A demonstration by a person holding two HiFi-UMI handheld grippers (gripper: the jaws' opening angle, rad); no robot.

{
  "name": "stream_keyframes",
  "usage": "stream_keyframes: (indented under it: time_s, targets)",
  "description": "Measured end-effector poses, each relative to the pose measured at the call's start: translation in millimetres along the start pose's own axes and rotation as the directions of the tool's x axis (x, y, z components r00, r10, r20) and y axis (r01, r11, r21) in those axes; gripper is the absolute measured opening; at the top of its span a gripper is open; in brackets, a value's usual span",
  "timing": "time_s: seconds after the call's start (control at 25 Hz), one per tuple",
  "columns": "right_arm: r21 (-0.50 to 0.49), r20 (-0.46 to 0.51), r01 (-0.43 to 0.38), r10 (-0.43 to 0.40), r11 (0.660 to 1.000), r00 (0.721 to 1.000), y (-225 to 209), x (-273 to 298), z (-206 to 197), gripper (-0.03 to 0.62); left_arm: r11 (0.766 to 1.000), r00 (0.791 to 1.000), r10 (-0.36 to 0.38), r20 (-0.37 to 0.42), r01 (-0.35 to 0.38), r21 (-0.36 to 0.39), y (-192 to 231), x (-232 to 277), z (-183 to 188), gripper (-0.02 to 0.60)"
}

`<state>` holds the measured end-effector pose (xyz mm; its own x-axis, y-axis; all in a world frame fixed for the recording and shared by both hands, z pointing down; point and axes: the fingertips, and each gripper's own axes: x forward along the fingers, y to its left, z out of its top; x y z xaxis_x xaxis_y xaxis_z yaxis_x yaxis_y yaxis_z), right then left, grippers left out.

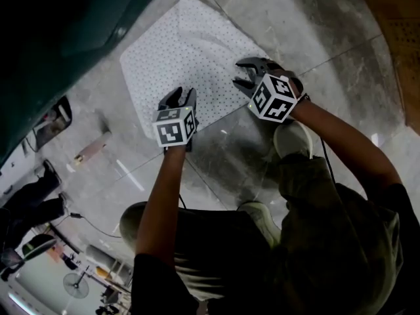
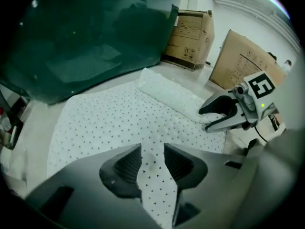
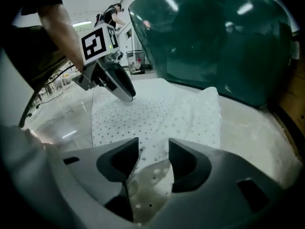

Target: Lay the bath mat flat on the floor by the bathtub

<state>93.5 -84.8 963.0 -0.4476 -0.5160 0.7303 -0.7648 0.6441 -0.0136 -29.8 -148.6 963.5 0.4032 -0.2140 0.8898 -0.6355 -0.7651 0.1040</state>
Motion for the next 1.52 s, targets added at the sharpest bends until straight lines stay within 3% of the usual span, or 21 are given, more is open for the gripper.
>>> stream_keyframes:
  time_s: [0.16,0.32,0.52,0.68,0.8,0.88,1.04,1.4,1.52]
  targets:
    - [0.104,0.093,-0.056,0.046,0.993,0.995,-1,-11,20,0.221,0.999,1.0,-0.005,-0.003,0.005,-0.032,3,3,-5,0.161]
    - [0.183,0.129,-0.123,0.1,0.975,0.987,5,-15,35,0.228,0.999,1.0,-0.024,0.004,0.024,-0.024,-5,3,-5,0.161]
    - [0.189,0.168,-0.152,0.12,0.97,0.978,25,-12,49,0.227,0.999,0.999,-0.043,0.012,0.043,-0.015,-9,1,-6,0.161]
    - [0.12,0.187,-0.108,0.084,0.987,0.979,44,-13,56,0.227,0.999,0.999,-0.052,0.006,0.052,-0.011,-9,-1,-9,0.161]
    - [0.151,0.207,-0.096,0.063,0.984,0.976,48,-11,63,0.227,0.999,0.999,-0.05,-0.01,0.05,-0.015,-5,-1,-17,0.161]
    - [0.159,0.168,-0.062,0.035,0.985,0.985,45,-3,57,0.227,0.999,0.999,-0.048,-0.019,0.048,-0.017,-4,-1,-22,0.161]
    - [0.07,0.041,0.024,-0.027,0.997,0.999,32,22,37,0.227,0.999,0.999,-0.046,-0.019,0.046,-0.016,-5,-3,-26,0.161]
    - [0.019,-0.019,0.014,-0.013,1.0,1.0,33,52,36,0.23,0.998,0.998,-0.054,-0.012,0.053,-0.028,-3,-13,-33,0.161]
    - [0.035,-0.003,-0.007,0.008,0.999,1.0,30,50,38,0.163,0.998,0.999,-0.047,-0.008,0.047,-0.03,2,-18,-34,0.161]
